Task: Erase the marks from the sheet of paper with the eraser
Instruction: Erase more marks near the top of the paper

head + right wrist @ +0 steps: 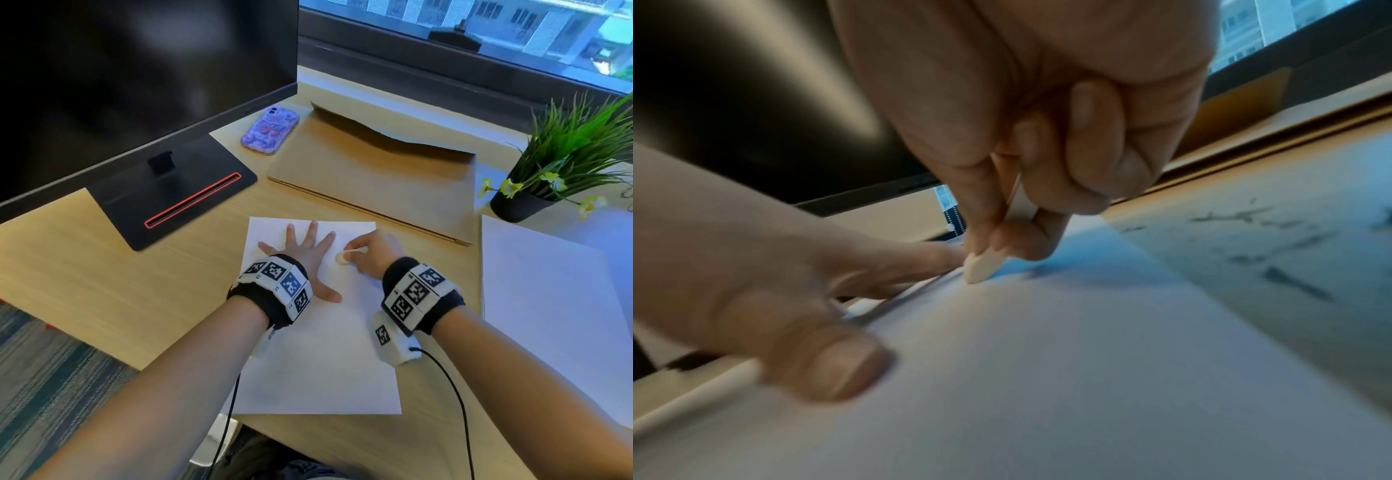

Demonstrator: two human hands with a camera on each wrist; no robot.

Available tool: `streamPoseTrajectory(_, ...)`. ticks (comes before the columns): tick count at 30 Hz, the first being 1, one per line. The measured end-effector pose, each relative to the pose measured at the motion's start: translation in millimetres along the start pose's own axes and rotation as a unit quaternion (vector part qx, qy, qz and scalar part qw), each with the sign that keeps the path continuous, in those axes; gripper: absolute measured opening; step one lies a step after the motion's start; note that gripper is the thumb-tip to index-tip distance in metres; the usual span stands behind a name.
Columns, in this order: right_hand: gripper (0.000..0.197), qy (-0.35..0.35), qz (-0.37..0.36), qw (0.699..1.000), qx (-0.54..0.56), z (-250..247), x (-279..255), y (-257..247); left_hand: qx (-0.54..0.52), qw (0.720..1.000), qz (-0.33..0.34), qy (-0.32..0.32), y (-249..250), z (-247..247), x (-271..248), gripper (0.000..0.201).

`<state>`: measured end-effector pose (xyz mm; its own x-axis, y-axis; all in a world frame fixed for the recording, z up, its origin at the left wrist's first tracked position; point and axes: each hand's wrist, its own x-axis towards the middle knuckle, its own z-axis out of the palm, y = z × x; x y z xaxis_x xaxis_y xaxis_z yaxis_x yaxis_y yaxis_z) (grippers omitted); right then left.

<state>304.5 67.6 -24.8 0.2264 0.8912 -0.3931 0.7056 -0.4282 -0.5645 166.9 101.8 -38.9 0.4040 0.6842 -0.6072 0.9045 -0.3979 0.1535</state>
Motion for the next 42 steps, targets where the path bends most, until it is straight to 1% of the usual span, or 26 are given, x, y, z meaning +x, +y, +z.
streamPoseTrajectory(2, 0.024, -0.004, 0.002, 1.0, -0.003, 3.8, -4.3, 2.9, -0.003, 1.0, 0.0, -0.001, 0.6, -0.6, -0.3, 0.12)
streamPoseTrajectory(5, 0.019, -0.072, -0.022, 0.995, -0.059, 10.8, -16.7, 6.9, -0.001, 1.0, -0.005, 0.001, 0.7, 0.6, 0.3, 0.122)
streamPoseTrajectory(6, 0.019, -0.084, -0.023, 0.994, -0.064, 10.6, -16.7, 6.3, 0.001, 1.0, -0.005, 0.001, 0.7, 0.9, 0.5, 0.122)
streamPoseTrajectory(8, 0.021, -0.067, -0.019, 0.997, -0.044, 5.6, -9.4, 3.2, 0.004, 1.0, -0.004, 0.002, 1.1, 1.1, 0.7, 0.121)
streamPoseTrajectory(11, 0.024, 0.006, -0.01, 1.0, -0.013, 0.7, 2.4, -0.5, 0.007, 1.0, -0.003, 0.0, 0.7, 0.0, -0.1, 0.119)
streamPoseTrajectory(12, 0.026, 0.012, -0.013, 1.0, -0.02, 2.2, 1.5, -0.2, 0.004, 1.0, -0.002, -0.001, 0.7, 0.1, -0.1, 0.119)
streamPoseTrajectory(13, 0.026, 0.002, -0.02, 0.999, -0.032, 5.1, -1.6, 1.4, 0.004, 1.0, -0.002, -0.002, 0.5, 0.1, -0.1, 0.12)
streamPoseTrajectory(16, 0.023, -0.059, -0.043, 0.995, -0.071, 15.4, -13.3, 7.4, 0.006, 1.0, -0.003, -0.003, 0.0, 0.7, 1.7, 0.121)
streamPoseTrajectory(17, 0.022, -0.063, -0.044, 0.994, -0.077, 15.5, -12.9, 8.3, 0.006, 1.0, -0.003, -0.003, 0.2, 0.9, 2.5, 0.121)
streamPoseTrajectory(19, 0.022, -0.038, -0.038, 0.996, -0.077, 11.0, -5.9, 6.3, 0.009, 1.0, -0.003, -0.002, 0.0, 1.4, 2.5, 0.121)
streamPoseTrajectory(22, 0.026, 0.024, -0.013, 0.998, -0.059, 2.5, -0.6, 3.1, 0.007, 1.0, -0.003, 0.0, 0.1, 1.0, 0.8, 0.12)
streamPoseTrajectory(23, 0.026, 0.024, -0.011, 0.998, -0.053, 2.8, -3.0, 3.5, 0.007, 1.0, -0.003, 0.0, 0.3, 0.5, -0.3, 0.119)
streamPoseTrajectory(27, 0.024, -0.061, -0.035, 0.993, -0.094, 11.3, -20.3, 9.8, 0.005, 1.0, -0.003, -0.001, 1.2, -0.8, -1.5, 0.12)
streamPoseTrajectory(29, 0.021, -0.071, -0.034, 0.993, -0.09, 9.0, -18.3, 7.8, 0.006, 1.0, -0.002, 0.0, 1.1, -0.6, -1.4, 0.121)
streamPoseTrajectory(30, 0.021, -0.06, -0.029, 0.995, -0.074, 6.2, -14.0, 5.7, 0.007, 1.0, -0.001, 0.001, 1.1, -0.3, -1.1, 0.12)
streamPoseTrajectory(33, 0.026, 0.01, -0.004, 1.0, -0.022, 0.2, -0.7, -0.4, 0.003, 1.0, 0.001, 0.002, -0.5, -0.2, -0.8, 0.119)
streamPoseTrajectory(35, 0.027, 0.019, -0.003, 1.0, -0.023, 2.3, -3.9, 1.5, 0.003, 1.0, 0.001, 0.003, -0.9, 0.7, -0.6, 0.119)
streamPoseTrajectory(39, 0.021, -0.064, -0.037, 0.994, -0.082, 10.4, -35.9, 17.5, 0.012, 1.0, 0.004, -0.001, 0.0, 0.8, -0.2, 0.121)
streamPoseTrajectory(42, 0.013, -0.091, -0.036, 0.993, -0.062, 4.5, -44.9, 23.4, 0.012, 0.999, 0.024, -0.017, -7.9, -9.4, -1.1, 0.122)
